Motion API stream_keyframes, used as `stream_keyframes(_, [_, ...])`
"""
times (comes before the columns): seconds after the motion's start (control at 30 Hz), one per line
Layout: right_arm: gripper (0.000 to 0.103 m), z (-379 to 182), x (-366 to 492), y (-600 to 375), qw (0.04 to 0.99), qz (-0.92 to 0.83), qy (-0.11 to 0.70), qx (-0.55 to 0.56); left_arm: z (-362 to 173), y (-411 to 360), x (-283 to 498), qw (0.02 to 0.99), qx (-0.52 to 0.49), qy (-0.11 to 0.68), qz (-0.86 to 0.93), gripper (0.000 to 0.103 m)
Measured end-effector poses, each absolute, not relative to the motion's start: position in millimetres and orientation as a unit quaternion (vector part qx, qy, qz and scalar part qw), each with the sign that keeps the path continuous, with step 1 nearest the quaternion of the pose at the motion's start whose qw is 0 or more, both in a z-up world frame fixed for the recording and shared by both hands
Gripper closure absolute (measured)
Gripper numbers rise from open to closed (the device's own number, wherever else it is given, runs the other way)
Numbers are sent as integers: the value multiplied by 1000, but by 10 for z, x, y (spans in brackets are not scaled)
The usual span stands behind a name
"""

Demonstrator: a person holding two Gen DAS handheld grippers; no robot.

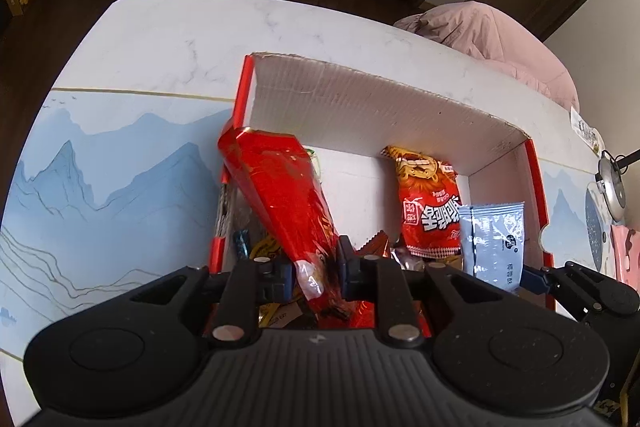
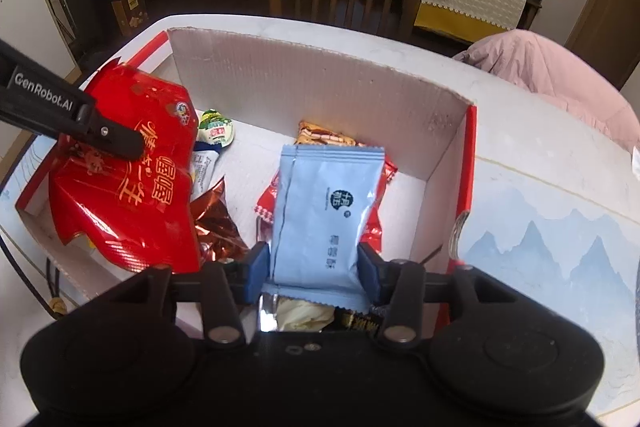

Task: Organize snacks

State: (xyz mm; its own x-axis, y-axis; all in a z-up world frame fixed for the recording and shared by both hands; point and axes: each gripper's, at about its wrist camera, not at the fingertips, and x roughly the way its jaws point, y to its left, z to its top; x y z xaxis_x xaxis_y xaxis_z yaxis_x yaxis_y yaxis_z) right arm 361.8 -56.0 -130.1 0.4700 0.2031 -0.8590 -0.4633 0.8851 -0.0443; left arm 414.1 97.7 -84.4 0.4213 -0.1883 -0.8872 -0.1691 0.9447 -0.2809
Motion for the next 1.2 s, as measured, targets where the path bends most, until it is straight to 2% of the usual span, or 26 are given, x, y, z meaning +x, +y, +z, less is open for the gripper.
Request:
stream_keyframes(0.1, [40,-1272,3588,-580,850,193,471,-132,-810,974,4094,829,-157,536,-3,72])
stream_keyframes(0.13, [35,-1251,3564,-590,853,193,468,-128,-793,964,4072,831,-152,534,-2,71])
stream_keyframes(0.23, [33,-1197,3520,-632,858,193,461,-115,-734,963,3976,838,-142,526,-8,62])
stream_keyframes(0.3, [30,-1139,3464,-656,862,194,455,-105,-671,968,3878,848,-134,513,-9,49])
stream_keyframes(0.33, [27,-1103,3428,-665,865,196,450,-102,-639,973,3831,852,-131,507,-11,47])
stream_keyframes(0.43, [22,-983,3312,-695,874,197,435,-92,-553,996,3687,860,-129,493,-13,44])
stream_keyframes(0.5, [19,-903,3229,-707,879,199,425,-83,-503,1022,3602,863,-132,487,-13,39])
stream_keyframes(0.6, [16,-786,3085,-736,888,203,406,-71,-415,1039,3441,872,-128,473,-10,38])
stream_keyframes(0.7, [8,-673,2949,-774,896,210,388,-54,-319,1032,3273,880,-121,459,-11,37])
stream_keyframes(0.97, [5,-419,2623,-810,910,215,354,-31,-42,958,2842,904,-104,414,-18,31])
stream_keyframes(1.03, [0,-369,2540,-816,913,217,345,-28,15,935,2744,909,-99,404,-23,25])
stream_keyframes(1.2, [0,-293,2352,-825,919,218,328,-23,121,906,2512,918,-97,384,-35,16])
